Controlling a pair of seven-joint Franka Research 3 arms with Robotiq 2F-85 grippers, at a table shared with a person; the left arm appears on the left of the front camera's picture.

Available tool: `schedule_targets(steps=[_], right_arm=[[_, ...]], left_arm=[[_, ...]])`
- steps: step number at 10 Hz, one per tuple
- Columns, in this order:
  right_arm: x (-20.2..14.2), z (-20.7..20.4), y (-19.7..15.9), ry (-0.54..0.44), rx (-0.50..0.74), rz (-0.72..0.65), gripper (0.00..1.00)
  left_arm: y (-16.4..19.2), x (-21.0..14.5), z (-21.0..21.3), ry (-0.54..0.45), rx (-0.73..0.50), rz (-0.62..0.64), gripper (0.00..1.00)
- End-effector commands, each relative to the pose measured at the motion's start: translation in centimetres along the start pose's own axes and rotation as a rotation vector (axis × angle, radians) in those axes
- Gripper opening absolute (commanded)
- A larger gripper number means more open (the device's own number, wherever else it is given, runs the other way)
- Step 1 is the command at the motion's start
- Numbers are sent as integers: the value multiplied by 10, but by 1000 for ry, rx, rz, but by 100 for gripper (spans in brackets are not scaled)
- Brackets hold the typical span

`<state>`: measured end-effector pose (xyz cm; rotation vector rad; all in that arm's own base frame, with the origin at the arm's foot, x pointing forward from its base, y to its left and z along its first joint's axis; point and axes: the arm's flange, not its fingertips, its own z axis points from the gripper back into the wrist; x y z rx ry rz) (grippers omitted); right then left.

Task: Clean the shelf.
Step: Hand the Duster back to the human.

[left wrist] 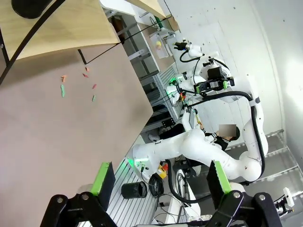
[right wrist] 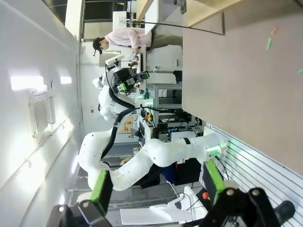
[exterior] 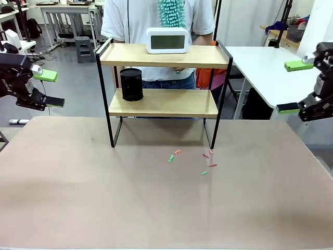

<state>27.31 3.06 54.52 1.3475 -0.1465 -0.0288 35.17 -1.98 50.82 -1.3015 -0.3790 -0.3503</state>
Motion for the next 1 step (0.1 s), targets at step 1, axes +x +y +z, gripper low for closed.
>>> schedule_targets(steps=[1], right_arm=[[-2,0,0,6,-2,4,100]], left_arm=[[0,0,1,4,2,-16,100]])
